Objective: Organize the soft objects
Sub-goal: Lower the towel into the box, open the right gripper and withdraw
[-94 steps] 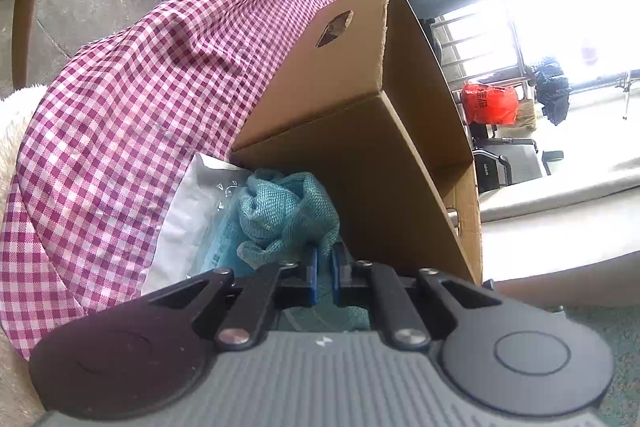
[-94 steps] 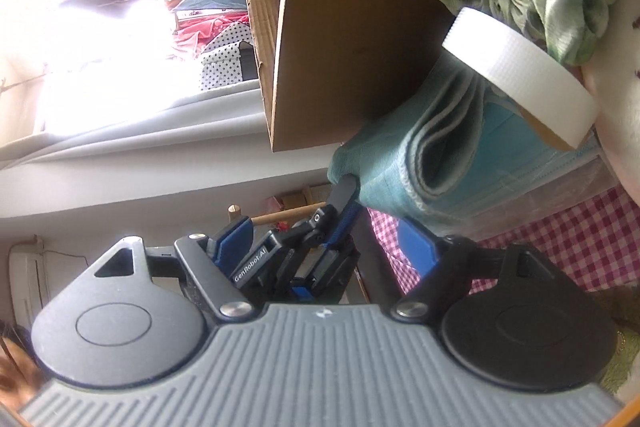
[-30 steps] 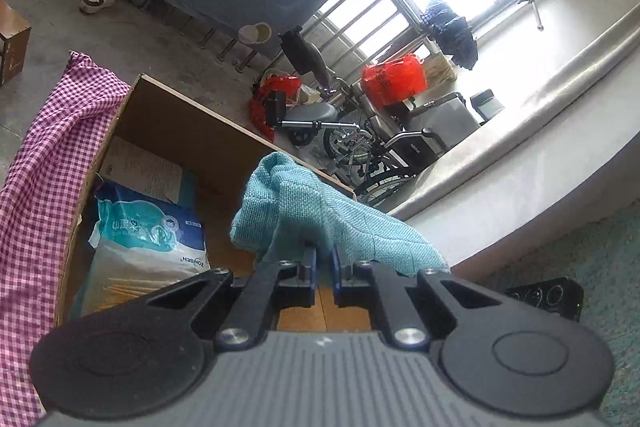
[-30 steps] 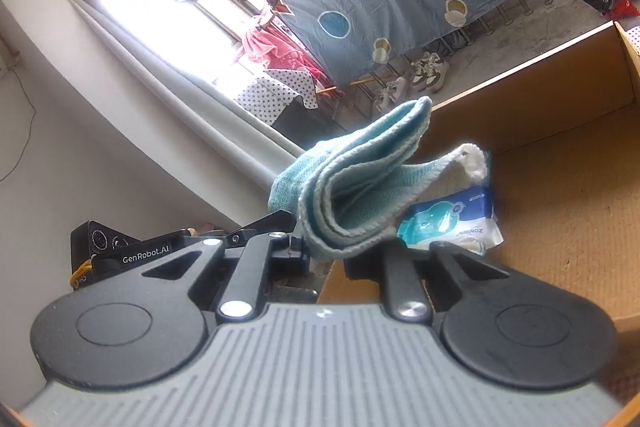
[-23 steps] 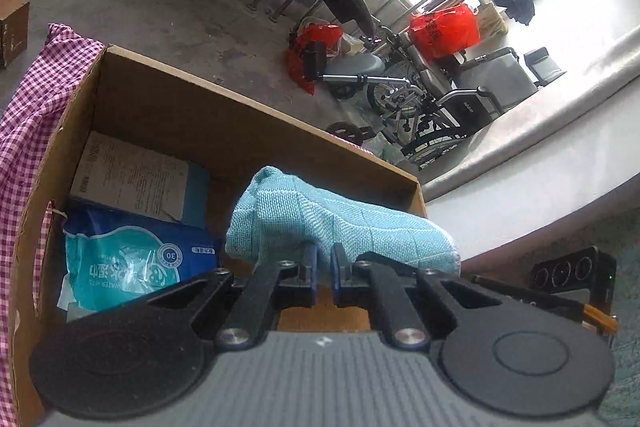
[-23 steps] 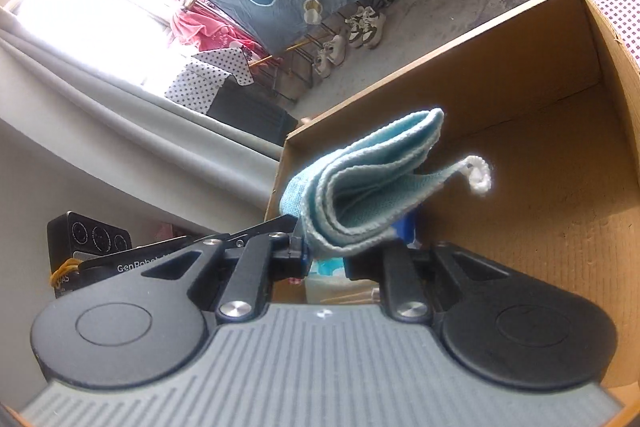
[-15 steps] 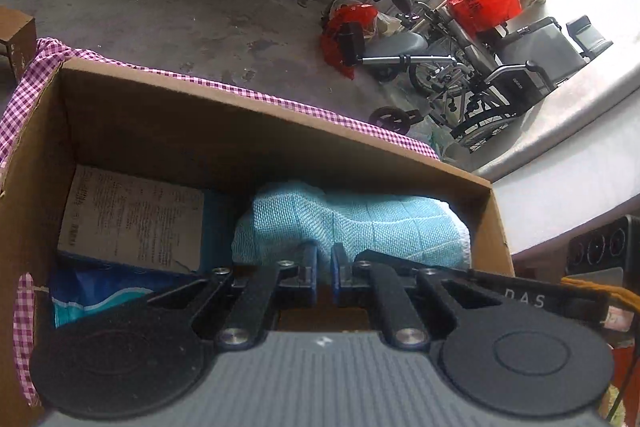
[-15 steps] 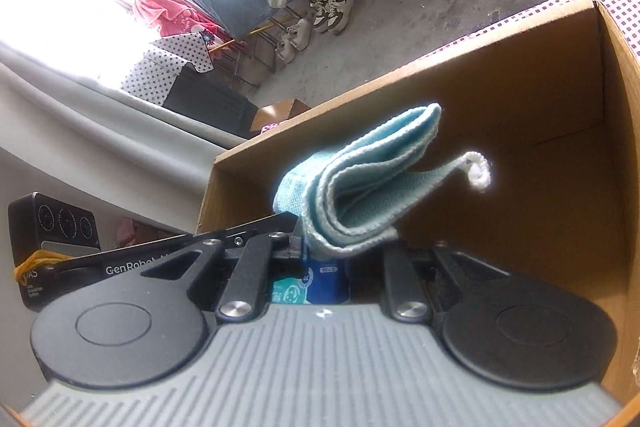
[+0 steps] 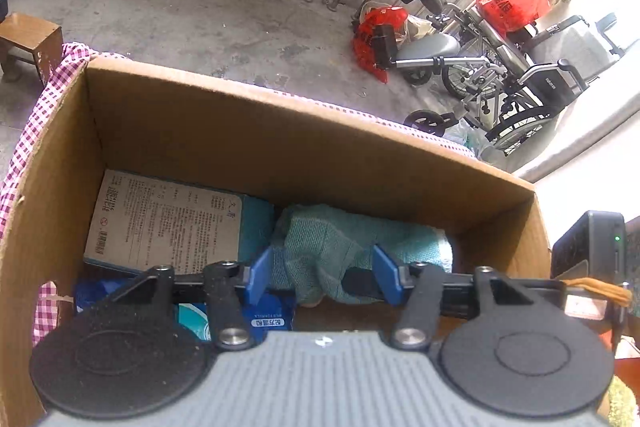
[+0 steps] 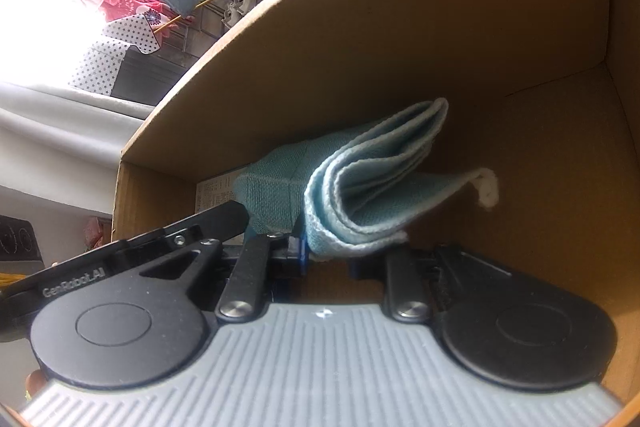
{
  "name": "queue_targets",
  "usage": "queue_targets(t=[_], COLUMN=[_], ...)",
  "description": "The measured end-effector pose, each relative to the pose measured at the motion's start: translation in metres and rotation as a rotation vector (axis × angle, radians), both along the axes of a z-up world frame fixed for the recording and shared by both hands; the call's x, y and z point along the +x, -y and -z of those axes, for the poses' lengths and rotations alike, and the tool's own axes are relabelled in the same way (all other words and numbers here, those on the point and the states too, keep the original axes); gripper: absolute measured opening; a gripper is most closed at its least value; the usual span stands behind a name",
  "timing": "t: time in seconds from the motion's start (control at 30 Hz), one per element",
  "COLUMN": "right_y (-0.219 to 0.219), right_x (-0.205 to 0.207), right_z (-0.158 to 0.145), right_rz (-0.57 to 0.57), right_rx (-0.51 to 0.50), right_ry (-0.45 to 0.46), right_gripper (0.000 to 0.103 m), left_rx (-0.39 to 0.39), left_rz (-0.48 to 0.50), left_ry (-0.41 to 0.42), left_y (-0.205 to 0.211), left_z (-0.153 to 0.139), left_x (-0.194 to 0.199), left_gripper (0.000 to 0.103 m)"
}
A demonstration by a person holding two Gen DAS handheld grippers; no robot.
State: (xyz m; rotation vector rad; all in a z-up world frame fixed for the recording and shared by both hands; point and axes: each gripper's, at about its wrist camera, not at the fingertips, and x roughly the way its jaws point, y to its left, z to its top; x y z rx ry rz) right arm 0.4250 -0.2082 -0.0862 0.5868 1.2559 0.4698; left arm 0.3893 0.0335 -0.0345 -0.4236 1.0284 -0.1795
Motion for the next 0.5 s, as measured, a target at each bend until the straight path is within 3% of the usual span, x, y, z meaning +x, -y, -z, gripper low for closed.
queue_targets(t=[0.1, 0.17, 0.23, 0.5], right_y=[-0.007, -0.013, -0.009, -0.013], right_x=[0.011, 0.023, 0.021, -0.006], right_z=[0.006, 0.006, 0.001, -0.042], right_rz=[0.009, 0.036, 0.070, 0.074], right_rx=[0.001, 0.004, 0.013, -0.025], right_ry=[-0.044, -0.076, -0.073, 0.015], right_gripper=[0.038, 0.066, 0.076, 0.087], left_rx=[-0.011, -0.027, -0.043, -0.091], left_rz=[0.000, -0.006, -0.007, -0.052], left_ry=[0.042, 0.084, 0.128, 0.281], left_y=[-0.007, -0.012, -0.019, -0.052], left_z=[-0.023, -0.042, -0.061, -0.125], left_x=[-0.018, -0.035, -0.051, -0.137], left_gripper=[0.069, 0.076, 0.082, 0.092])
